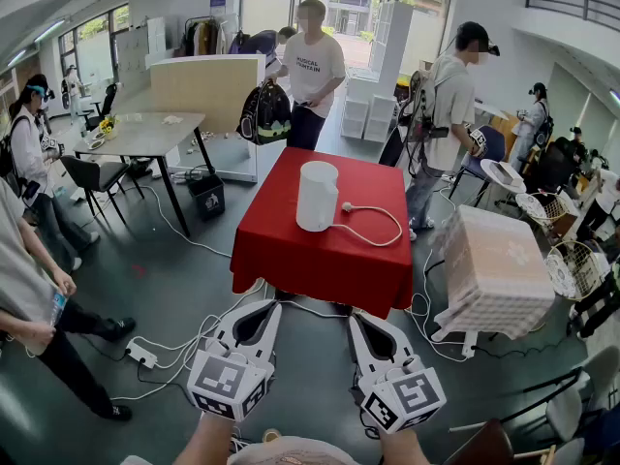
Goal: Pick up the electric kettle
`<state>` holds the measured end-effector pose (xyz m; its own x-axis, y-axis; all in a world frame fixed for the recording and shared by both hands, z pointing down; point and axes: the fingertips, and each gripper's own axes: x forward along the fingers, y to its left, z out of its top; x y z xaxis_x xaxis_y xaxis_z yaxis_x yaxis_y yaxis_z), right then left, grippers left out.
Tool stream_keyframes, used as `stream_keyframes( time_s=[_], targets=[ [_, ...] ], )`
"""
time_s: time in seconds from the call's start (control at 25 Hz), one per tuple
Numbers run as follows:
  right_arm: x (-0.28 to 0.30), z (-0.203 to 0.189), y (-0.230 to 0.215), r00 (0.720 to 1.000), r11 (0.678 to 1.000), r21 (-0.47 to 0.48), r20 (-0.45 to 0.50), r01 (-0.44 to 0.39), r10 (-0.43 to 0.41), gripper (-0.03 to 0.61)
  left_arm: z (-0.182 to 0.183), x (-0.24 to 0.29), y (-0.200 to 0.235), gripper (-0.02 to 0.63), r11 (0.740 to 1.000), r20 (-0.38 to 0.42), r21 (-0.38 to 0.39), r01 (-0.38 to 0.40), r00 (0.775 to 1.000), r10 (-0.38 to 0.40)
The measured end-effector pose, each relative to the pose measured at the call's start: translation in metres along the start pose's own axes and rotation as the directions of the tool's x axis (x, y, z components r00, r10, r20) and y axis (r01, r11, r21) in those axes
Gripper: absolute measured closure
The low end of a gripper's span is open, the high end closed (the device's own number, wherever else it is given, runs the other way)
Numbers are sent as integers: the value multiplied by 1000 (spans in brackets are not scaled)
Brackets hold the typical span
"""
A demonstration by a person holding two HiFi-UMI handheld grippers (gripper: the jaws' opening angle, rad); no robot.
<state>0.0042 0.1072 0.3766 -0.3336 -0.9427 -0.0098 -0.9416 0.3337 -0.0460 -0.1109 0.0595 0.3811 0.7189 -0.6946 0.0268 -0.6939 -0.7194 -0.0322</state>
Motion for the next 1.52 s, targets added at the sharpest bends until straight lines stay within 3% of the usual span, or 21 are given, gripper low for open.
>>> stream_keyframes(
  time_s=[0.52, 1.04, 1.52],
  targets=[
    [-3, -9, 20, 1000, 999, 38, 19, -23, 23, 568, -1, -9, 15, 614, 999, -12, 49, 24, 1000, -24],
    [-30, -26, 31, 998, 999, -3, -28, 48, -48, 569, -5, -31, 21, 614, 995, 4, 68, 67, 998, -67],
    [-10, -22, 22, 998, 997, -23, -6, 67, -67, 569, -5, -15, 33, 614, 994, 24, 62, 85, 996, -87]
  ],
)
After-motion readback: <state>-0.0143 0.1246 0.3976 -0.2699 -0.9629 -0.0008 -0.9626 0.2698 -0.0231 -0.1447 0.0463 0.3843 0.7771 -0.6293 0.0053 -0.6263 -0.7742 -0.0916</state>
